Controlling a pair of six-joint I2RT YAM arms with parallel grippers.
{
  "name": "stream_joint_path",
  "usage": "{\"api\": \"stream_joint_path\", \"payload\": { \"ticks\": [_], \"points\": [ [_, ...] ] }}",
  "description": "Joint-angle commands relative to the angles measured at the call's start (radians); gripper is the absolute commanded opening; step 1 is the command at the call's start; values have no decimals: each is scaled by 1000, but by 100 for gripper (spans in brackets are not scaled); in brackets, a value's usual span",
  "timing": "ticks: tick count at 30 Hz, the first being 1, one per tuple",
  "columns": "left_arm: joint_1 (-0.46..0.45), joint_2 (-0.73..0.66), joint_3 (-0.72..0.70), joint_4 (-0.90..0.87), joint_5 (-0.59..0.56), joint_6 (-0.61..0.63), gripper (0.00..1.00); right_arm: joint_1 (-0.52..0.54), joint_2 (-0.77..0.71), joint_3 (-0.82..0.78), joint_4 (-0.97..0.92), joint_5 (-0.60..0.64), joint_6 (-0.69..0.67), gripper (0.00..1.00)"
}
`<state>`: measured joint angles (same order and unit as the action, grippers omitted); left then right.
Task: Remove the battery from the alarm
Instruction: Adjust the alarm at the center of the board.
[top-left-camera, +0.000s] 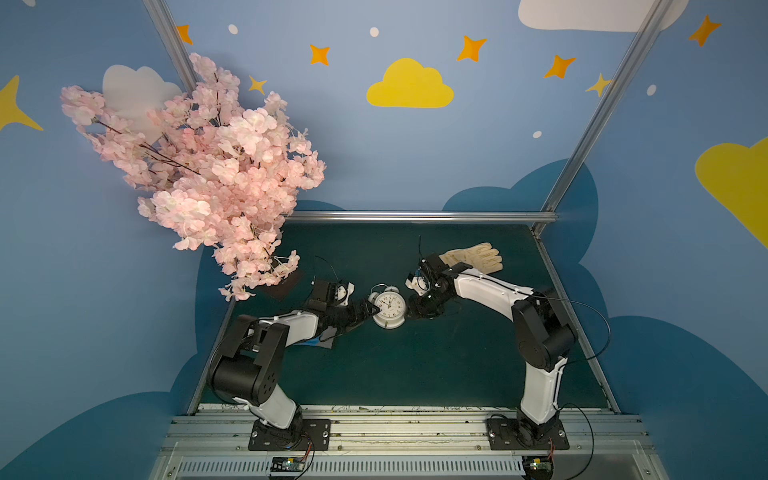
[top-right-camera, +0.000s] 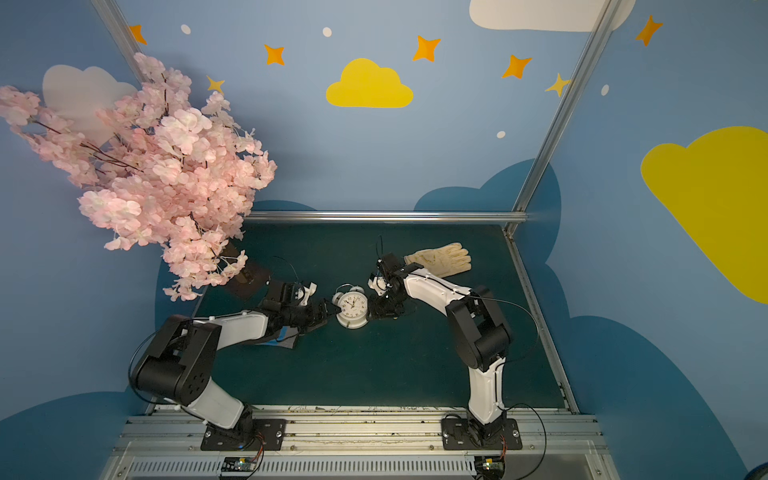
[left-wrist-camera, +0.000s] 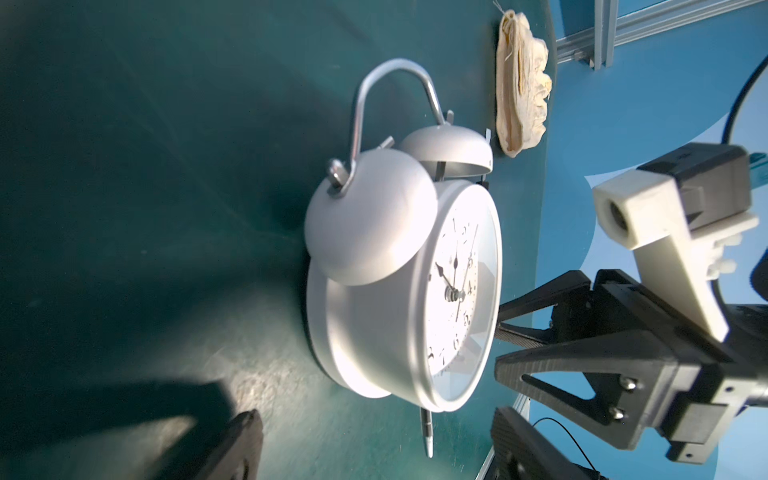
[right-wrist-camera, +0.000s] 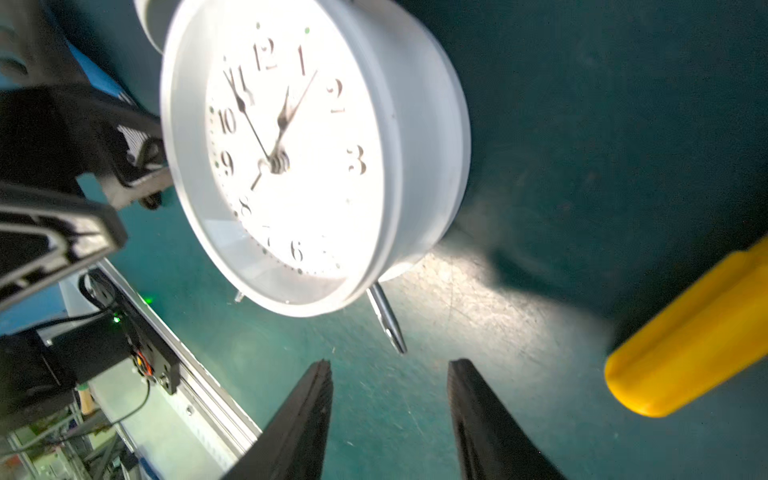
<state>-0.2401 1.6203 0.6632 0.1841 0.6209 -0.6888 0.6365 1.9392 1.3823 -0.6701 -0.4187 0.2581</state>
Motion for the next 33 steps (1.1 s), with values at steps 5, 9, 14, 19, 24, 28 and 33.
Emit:
{"api": "stream_joint_path", "payload": {
  "ticks": [5, 9, 14, 19, 24, 28, 33],
  "points": [
    [-14, 42, 22, 19, 17, -28, 90, -4, 55, 6, 53, -70, -77, 38],
    [-16, 55, 9, 49, 13, -76, 90, -10, 103, 34, 87, -112, -95, 30],
    [-18, 67, -5, 90, 13, -137, 94, -40, 106, 10, 175, -214, -79, 4],
    [-19, 77, -8, 83, -18, -193, 100, -71, 80, -8, 224, -350, -44, 0],
    [-27, 106, 20, 139, 16, -266, 100, -97, 44, -57, 296, -457, 0, 0],
    [-49, 173, 72, 187, 38, -319, 100, -106, 41, -81, 334, -493, 17, 0],
    [-85, 263, 96, 262, 11, -419, 92, -118, 31, -126, 434, -523, 86, 0]
  ]
}}
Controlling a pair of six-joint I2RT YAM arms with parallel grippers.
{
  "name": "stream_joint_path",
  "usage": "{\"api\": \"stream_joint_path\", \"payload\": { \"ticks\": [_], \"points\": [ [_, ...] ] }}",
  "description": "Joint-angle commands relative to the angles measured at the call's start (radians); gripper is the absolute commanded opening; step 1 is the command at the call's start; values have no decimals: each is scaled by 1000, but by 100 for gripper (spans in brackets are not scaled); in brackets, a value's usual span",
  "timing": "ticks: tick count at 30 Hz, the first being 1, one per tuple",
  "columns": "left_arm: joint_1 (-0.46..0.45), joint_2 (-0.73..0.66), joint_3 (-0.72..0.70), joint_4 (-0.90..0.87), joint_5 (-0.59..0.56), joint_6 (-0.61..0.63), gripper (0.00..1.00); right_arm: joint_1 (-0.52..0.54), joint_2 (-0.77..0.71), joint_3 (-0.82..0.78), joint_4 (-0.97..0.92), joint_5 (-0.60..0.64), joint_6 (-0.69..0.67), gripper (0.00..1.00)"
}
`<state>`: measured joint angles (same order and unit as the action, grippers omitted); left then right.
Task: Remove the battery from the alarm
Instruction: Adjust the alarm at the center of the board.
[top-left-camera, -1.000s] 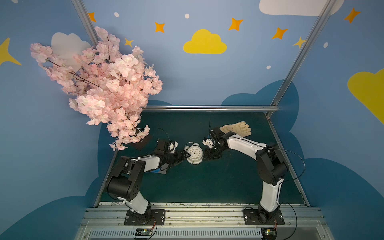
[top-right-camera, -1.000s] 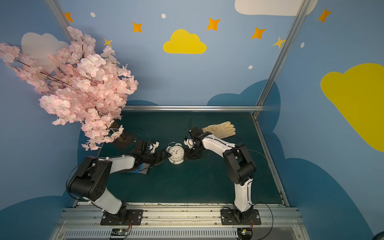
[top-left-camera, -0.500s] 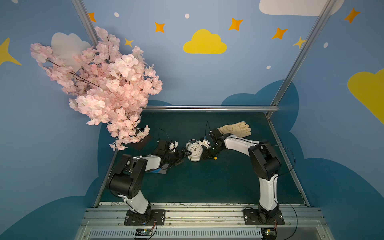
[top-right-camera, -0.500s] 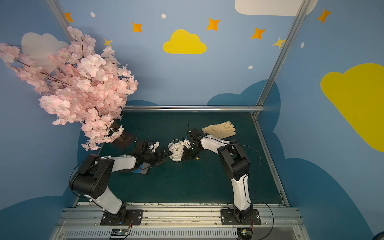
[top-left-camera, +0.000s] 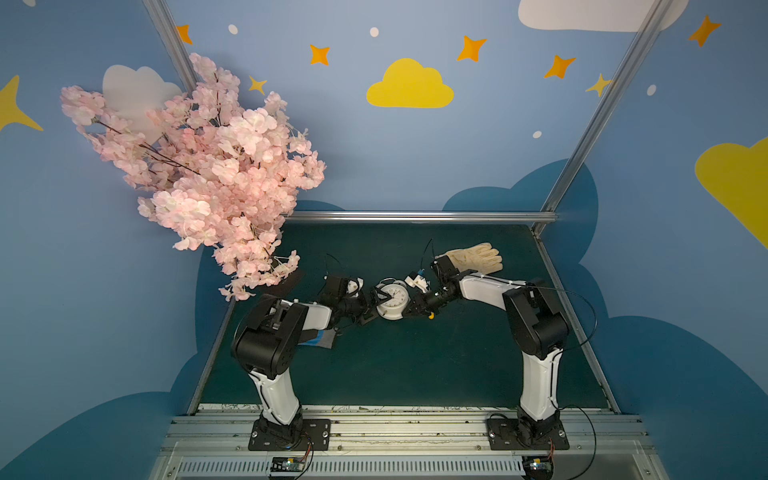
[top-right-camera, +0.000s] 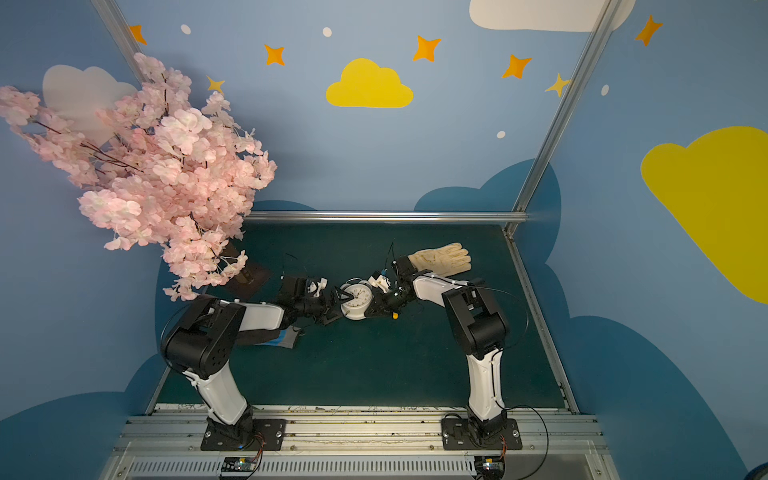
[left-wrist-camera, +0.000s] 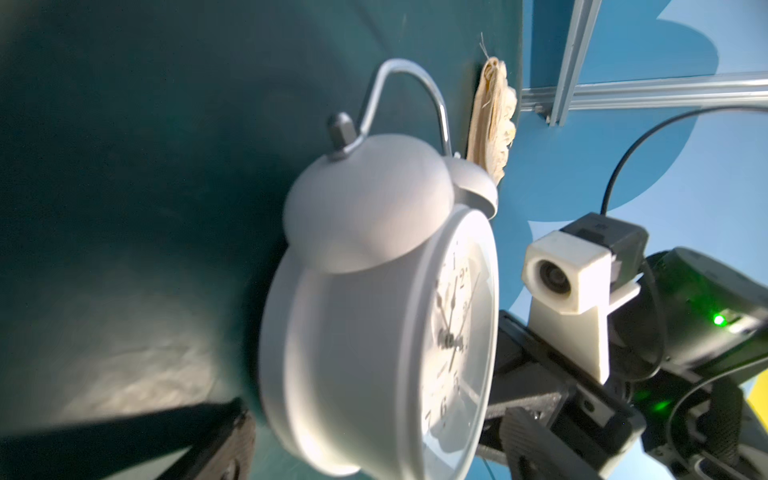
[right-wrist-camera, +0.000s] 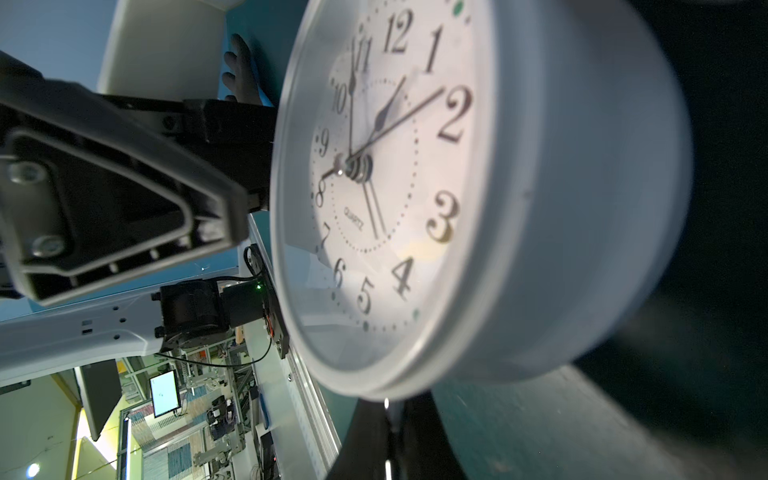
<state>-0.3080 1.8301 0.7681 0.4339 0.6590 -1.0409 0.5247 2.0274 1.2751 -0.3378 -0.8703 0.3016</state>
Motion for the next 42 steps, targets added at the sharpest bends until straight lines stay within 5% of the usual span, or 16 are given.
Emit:
{"api": "stream_joint_path", "payload": {
  "ticks": [1, 13, 23, 27, 33, 38, 42],
  "points": [
    [-24, 58, -14, 20, -42, -78, 91, -7, -60, -27, 122, -77, 56, 0],
    [-94, 123, -27, 369, -171, -253, 76, 0, -57, -125, 354, -115, 229, 0],
    [-94, 43, -32, 346, -236, -166, 54, -2, -114, -163, 311, -94, 217, 0],
    [-93, -57, -3, 172, -243, -39, 48, -9, -156, -139, 216, -61, 174, 2],
    [-99, -245, 149, -384, -344, 346, 42, -74, -317, -139, 31, 61, 86, 58],
    [-205, -279, 409, -943, -716, 778, 41, -187, -496, -187, -166, 305, -13, 76],
    [-305, -218, 521, -1140, -1022, 972, 41, -297, -601, -250, -224, 438, -47, 83]
  ]
}}
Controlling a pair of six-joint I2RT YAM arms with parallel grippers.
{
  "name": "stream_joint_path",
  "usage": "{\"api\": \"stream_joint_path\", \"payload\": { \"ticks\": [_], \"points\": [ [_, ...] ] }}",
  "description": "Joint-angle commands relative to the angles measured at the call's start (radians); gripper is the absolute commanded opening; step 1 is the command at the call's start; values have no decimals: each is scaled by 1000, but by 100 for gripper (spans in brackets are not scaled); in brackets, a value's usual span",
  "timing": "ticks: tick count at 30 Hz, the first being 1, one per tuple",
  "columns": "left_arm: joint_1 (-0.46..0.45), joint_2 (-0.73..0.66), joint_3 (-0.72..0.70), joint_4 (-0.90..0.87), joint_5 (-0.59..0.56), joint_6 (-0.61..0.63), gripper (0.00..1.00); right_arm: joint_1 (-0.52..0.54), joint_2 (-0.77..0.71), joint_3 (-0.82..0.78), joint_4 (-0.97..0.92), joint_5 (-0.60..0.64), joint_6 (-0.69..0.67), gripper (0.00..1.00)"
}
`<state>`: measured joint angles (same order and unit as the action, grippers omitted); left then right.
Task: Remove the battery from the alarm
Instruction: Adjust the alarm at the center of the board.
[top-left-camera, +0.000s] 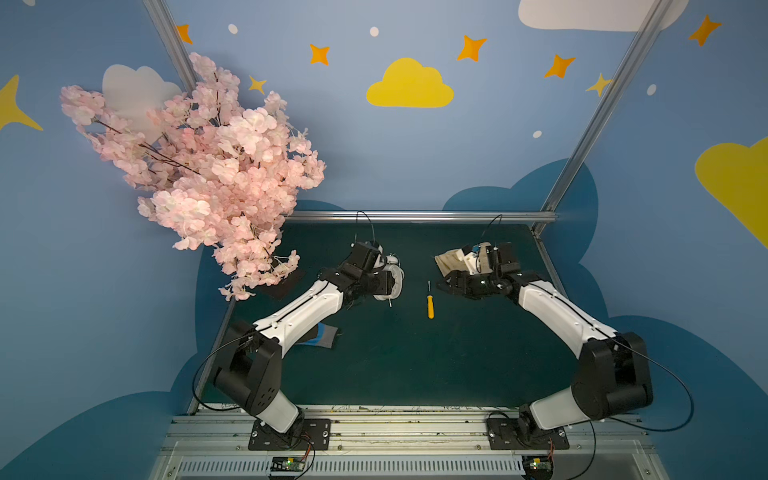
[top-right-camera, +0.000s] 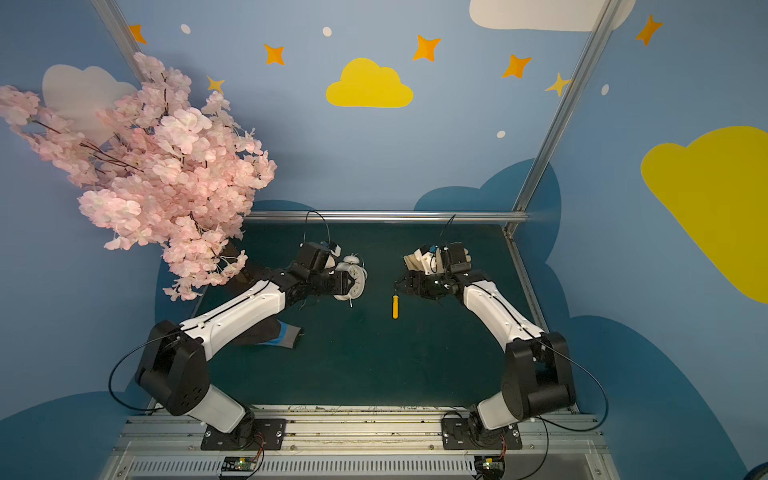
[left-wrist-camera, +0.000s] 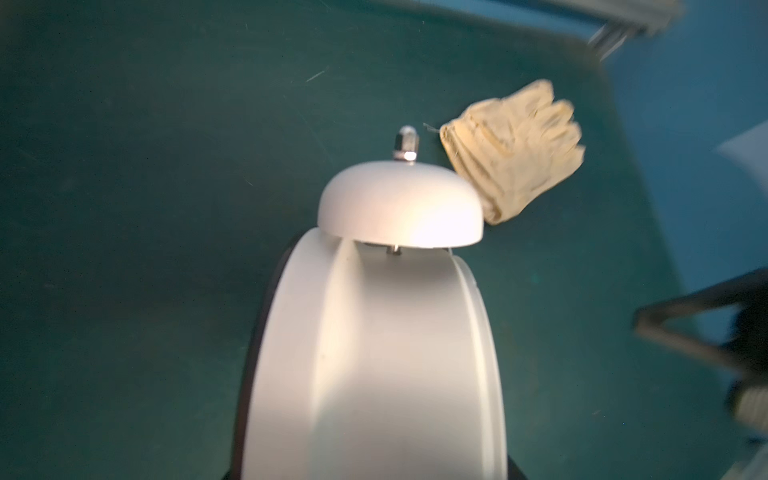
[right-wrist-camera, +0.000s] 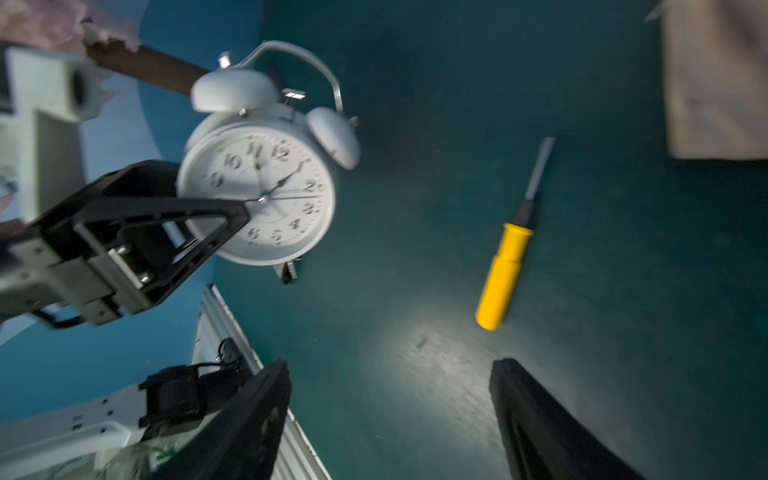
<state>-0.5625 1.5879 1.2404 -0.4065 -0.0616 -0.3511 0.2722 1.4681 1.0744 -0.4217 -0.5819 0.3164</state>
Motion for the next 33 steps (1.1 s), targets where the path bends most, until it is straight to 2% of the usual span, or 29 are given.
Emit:
{"api": "stream_joint_path", "payload": {
  "ticks": [1, 4, 8, 11, 13, 18, 22, 24, 30, 33],
  "points": [
    [-68, 41, 65, -331, -360, 305, 41, -67, -62, -63, -147, 164, -65, 84],
    [-118, 103, 114, -399, -519, 345, 40, -129, -117, -108, -141, 188, -42, 85],
    [-207, 243, 181, -468, -774, 356, 38, -157, -165, -169, -98, 203, 2, 86],
    [-256, 342, 242, -509, -854, 331, 38, -168, -172, -185, -94, 192, 5, 87],
    [-286, 391, 274, -509, -861, 307, 41, -170, -172, -194, -85, 181, 9, 87],
    [-387, 517, 381, -568, -882, 243, 57, -172, -165, -208, -64, 157, 20, 87],
    [-473, 613, 458, -636, -864, 172, 80, -174, -164, -218, -50, 149, 27, 87],
    [-492, 641, 486, -652, -835, 143, 87, -175, -174, -224, -44, 152, 29, 87],
    [-510, 633, 569, -645, -742, 115, 100, -178, -182, -225, -50, 151, 24, 87],
    [-508, 573, 582, -614, -660, 124, 100, -177, -188, -223, -59, 154, 25, 87]
  ]
}}
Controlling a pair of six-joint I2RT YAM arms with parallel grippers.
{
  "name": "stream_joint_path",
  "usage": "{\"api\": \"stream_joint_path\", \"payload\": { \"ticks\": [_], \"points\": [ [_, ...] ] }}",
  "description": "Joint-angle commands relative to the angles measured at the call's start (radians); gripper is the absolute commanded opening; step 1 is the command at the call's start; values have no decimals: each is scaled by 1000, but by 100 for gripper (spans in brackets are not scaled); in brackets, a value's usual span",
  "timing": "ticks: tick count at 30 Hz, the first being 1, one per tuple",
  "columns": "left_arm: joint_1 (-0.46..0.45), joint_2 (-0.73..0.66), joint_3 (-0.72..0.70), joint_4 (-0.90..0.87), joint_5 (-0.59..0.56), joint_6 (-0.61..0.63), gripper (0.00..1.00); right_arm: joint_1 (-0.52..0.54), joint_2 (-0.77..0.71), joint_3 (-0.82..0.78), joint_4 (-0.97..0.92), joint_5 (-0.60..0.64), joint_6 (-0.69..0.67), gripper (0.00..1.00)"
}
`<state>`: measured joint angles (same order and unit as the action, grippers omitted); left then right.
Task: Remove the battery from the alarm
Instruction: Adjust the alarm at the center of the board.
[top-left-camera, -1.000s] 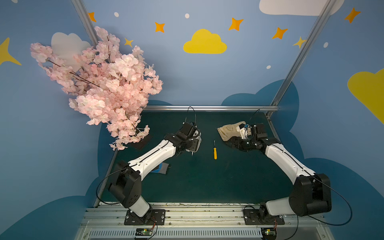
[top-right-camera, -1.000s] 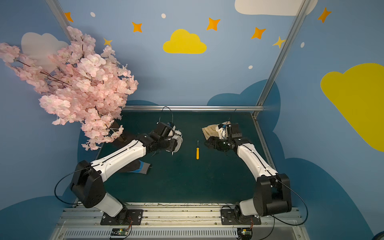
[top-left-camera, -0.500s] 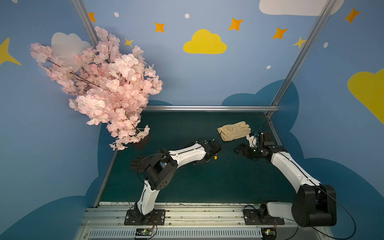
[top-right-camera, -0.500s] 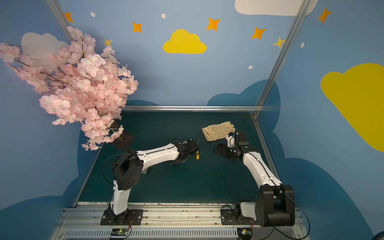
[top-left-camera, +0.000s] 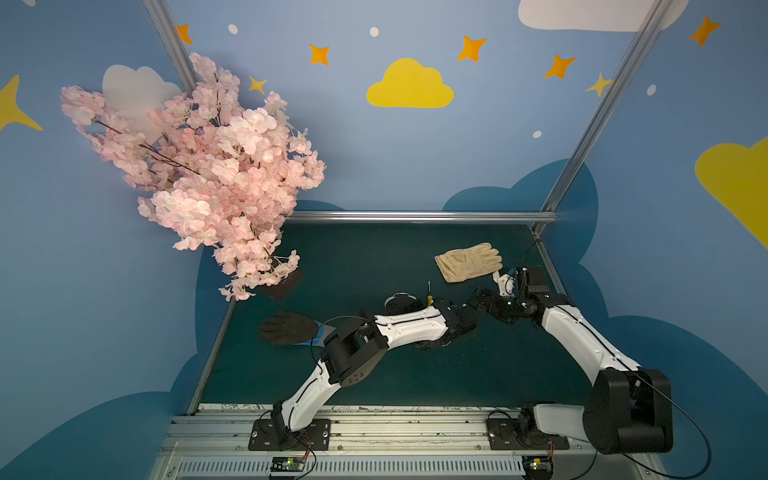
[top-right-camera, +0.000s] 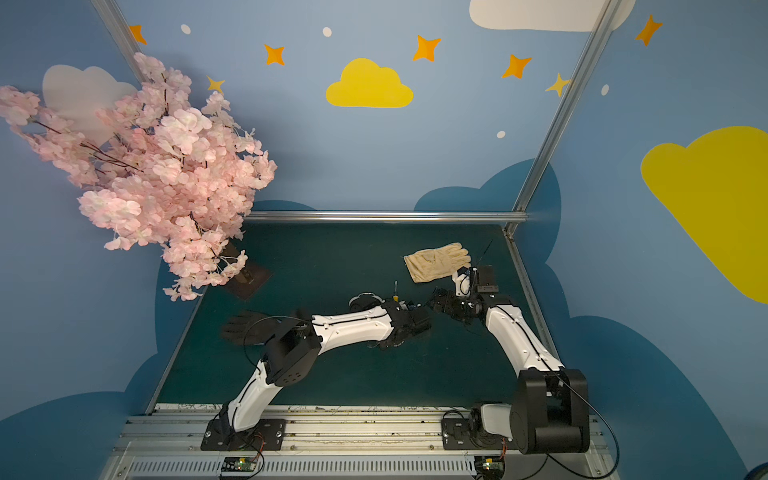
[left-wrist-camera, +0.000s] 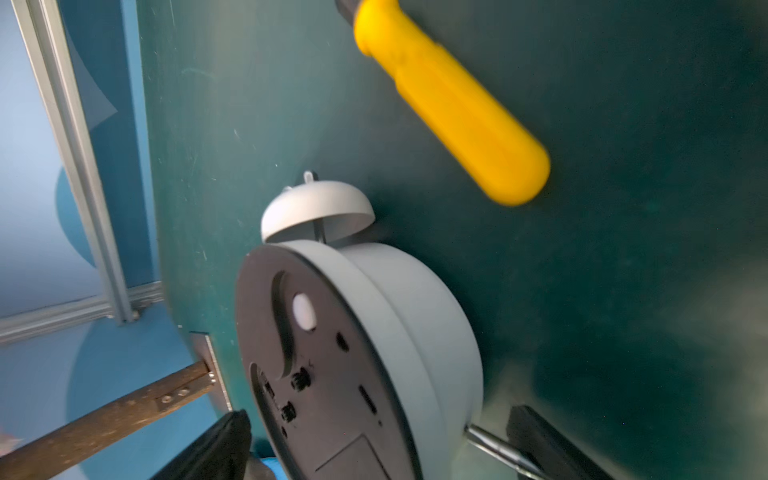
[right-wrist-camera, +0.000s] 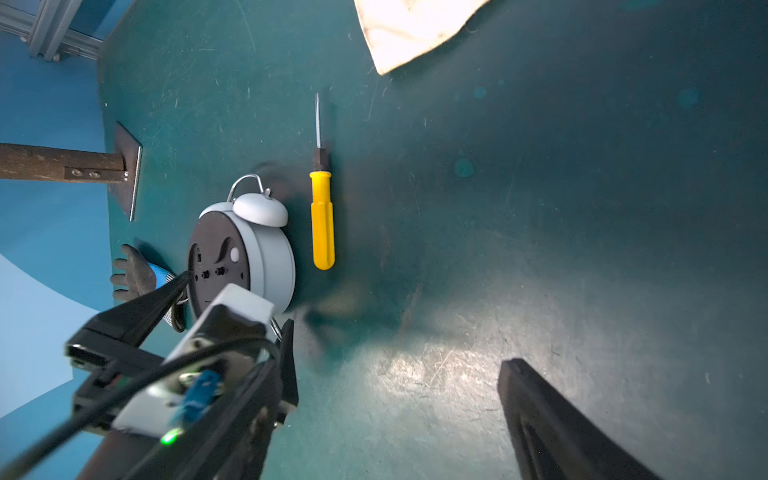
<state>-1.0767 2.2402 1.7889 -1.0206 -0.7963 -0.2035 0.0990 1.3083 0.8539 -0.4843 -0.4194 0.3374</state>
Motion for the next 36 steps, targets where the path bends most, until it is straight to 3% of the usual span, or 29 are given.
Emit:
{"api": "stream_joint_path", "payload": {
  "ticks": [1, 3, 8, 12, 16, 19, 23, 26, 31, 36],
  "points": [
    [7, -114, 26, 10, 107, -17, 100, -4, -31, -1, 0, -8, 6, 87],
    [21, -194, -13, 45, 171, -6, 100, 2, -32, 4, -5, -12, 16, 87],
    [145, -417, -197, 180, 501, 24, 100, 71, -14, 1, 7, 15, 56, 86],
    [170, -489, -262, 233, 675, 55, 100, 110, -11, -27, 52, 24, 126, 85],
    [330, -523, -350, 331, 883, 41, 98, 223, 6, -47, 110, 24, 222, 79],
    [458, -490, -370, 425, 1098, 53, 89, 327, 47, -76, 238, 21, 334, 69],
    [565, -378, -325, 500, 1284, 65, 73, 403, 116, -112, 423, 53, 480, 65],
    [604, -292, -267, 496, 1323, 79, 73, 442, 175, -124, 545, 50, 553, 63],
    [617, -163, -168, 451, 1398, 124, 73, 526, 264, -80, 584, 77, 590, 61],
    [624, -131, -182, 442, 1469, 106, 64, 527, 331, -22, 590, 64, 588, 59]
  ]
}}
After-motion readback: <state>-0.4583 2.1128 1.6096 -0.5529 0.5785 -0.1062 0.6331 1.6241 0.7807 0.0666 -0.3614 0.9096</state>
